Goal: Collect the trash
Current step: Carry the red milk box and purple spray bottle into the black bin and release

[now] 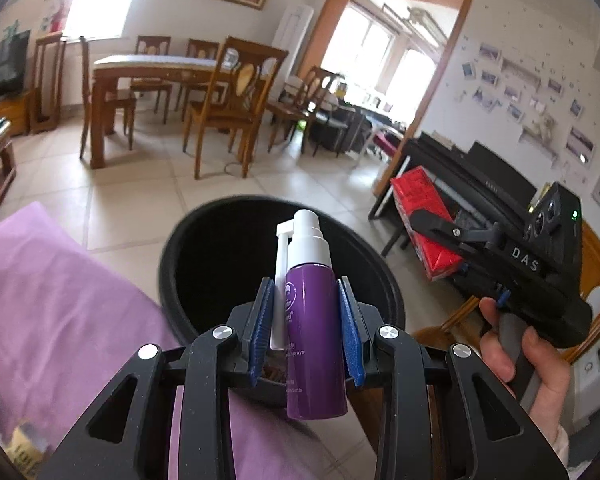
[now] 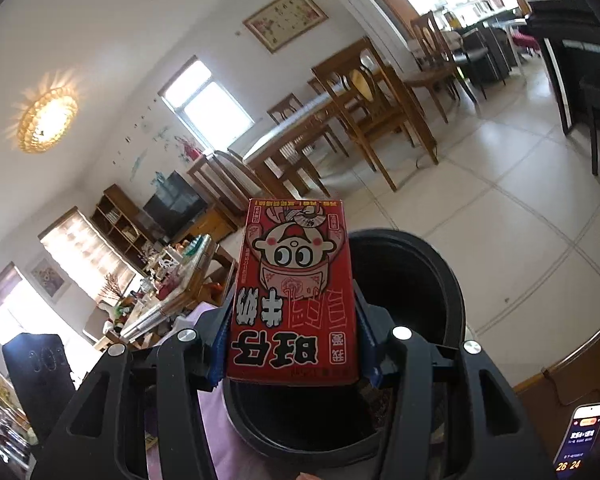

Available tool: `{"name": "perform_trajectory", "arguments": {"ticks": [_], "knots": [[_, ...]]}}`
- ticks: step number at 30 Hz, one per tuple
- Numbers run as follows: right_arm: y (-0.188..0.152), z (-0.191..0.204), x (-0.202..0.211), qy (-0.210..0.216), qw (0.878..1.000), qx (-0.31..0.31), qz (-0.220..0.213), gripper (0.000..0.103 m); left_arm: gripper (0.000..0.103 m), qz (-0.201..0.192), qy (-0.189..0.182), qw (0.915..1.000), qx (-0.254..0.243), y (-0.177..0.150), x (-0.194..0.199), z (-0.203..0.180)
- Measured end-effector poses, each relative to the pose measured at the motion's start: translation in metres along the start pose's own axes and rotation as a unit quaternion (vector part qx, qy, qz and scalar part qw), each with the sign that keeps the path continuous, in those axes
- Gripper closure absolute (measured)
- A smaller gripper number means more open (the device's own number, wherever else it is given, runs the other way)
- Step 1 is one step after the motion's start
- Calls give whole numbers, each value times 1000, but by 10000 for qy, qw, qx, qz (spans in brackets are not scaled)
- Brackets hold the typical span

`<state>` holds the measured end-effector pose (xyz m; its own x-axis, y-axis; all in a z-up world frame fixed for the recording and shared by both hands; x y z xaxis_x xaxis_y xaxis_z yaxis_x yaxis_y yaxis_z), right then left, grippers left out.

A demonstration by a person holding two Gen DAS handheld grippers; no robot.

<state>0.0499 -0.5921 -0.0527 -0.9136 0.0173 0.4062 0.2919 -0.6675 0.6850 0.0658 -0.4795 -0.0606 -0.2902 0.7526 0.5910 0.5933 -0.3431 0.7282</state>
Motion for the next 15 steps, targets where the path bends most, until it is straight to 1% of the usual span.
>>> {"name": "perform_trajectory", "arguments": {"ticks": [5, 7, 8, 9, 10, 11, 12, 13, 14, 15], "knots": [[-11, -12, -9, -2, 9998, -75, 195, 53, 71, 192, 103, 9997, 105, -5, -35, 7], [-15, -13, -13, 2, 9996, -89, 269, 53, 71, 264, 150, 9994, 168, -7, -43, 11], [-17, -13, -14, 18, 9995, -88, 303, 51, 71, 284, 174, 9993, 191, -8, -43, 13], [-18, -13, -13, 28, 9994, -85, 323, 51, 68, 305, 216, 9991, 215, -7, -42, 21], [-18, -13, -14, 28, 9993, -87, 350, 45, 63, 318, 258, 9989, 238, -7, -45, 23], [-18, -13, -15, 32, 9993, -100, 367, 31, 45, 319, 306, 9987, 249, -6, -46, 23], [-17, -12, -14, 50, 9993, -95, 356, 26, 29, 273, 409, 9985, 253, -6, -44, 25], [-20, -7, -11, 28, 9994, -65, 329, 24, 24, 189, 531, 9981, 239, -6, -38, 25], [-19, -6, -10, -12, 9995, -20, 312, 24, 21, 144, 592, 9979, 225, -6, -30, 26], [-19, -4, -7, -55, 9995, 52, 302, 22, 21, 126, 621, 9978, 213, -6, -25, 25]]}}
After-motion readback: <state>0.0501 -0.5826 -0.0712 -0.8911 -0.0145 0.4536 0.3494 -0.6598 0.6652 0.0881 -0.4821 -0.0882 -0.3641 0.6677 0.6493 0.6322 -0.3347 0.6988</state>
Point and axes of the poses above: each gripper's, at about its wrist camera, not at the fingertips, and x roughly against the way its jaws point, z to its left, y to its top, the point moved 5 cm from there along -x, roughly the way its jaws point, and after that the axes turned 3 degrees about x, right-handed, at the moved point
